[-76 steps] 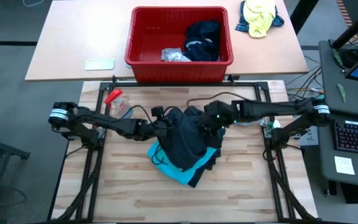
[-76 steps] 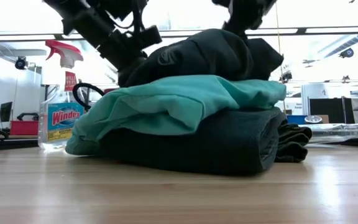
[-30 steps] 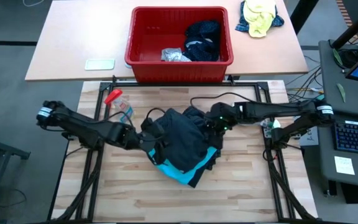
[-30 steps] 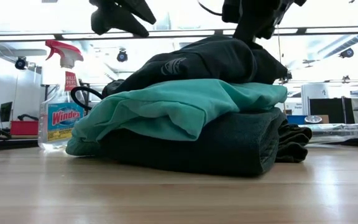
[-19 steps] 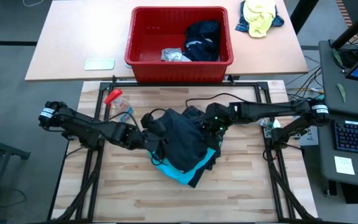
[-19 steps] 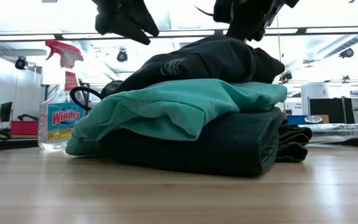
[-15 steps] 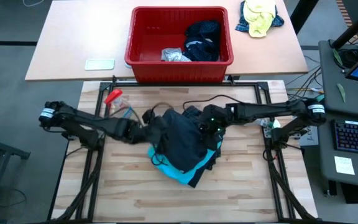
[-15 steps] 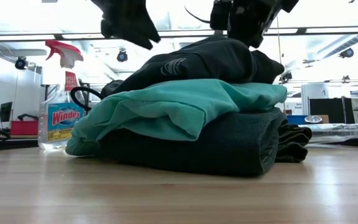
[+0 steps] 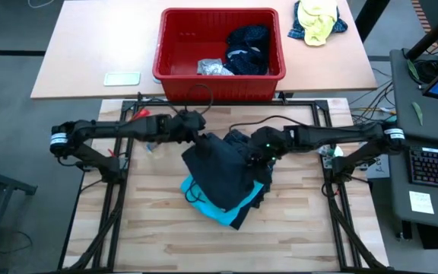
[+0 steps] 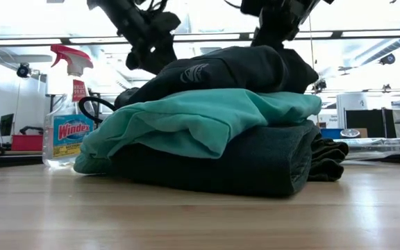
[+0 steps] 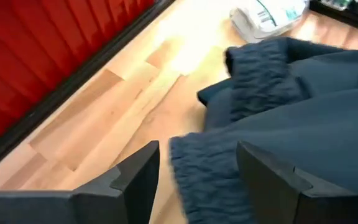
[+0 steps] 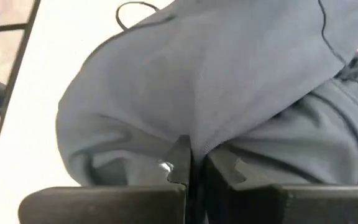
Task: Fold Laundry from Bin
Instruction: Fold the black shorts
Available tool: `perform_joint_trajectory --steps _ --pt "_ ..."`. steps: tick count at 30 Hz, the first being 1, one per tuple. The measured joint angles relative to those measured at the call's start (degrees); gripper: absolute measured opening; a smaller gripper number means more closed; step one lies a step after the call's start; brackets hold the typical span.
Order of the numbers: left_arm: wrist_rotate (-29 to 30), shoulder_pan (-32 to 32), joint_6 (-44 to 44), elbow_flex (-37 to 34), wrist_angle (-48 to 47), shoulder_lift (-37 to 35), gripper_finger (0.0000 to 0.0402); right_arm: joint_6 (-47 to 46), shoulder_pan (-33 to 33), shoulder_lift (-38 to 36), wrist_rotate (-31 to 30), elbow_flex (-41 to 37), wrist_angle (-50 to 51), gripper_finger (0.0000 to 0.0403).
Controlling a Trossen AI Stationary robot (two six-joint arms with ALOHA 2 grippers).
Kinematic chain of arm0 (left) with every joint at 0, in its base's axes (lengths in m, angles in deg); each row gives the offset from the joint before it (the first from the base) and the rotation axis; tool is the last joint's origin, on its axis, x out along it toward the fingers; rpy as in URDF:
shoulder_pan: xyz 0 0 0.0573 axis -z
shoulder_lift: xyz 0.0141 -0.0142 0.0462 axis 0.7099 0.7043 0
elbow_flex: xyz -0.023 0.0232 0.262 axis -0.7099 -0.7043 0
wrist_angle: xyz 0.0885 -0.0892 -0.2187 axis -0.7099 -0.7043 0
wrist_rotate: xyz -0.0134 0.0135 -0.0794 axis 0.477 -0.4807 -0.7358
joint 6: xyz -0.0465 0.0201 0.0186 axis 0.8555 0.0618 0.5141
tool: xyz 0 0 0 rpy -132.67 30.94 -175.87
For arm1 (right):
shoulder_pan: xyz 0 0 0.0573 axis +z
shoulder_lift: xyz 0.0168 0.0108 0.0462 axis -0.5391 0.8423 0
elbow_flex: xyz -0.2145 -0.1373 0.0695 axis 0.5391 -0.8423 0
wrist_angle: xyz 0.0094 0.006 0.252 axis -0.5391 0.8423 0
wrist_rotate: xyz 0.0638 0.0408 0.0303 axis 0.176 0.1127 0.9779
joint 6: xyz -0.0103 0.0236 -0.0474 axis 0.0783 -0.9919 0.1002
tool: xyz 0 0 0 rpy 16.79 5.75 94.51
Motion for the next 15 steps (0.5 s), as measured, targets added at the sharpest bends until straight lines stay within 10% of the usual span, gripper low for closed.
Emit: perform_joint_trajectory --steps 15 --pt "-7.46 -1.29 -7.2 -0.57 10.07 2.26 0.0218 0.22 1.29 -8.08 -12.13 -0.3 11.19 0.0013"
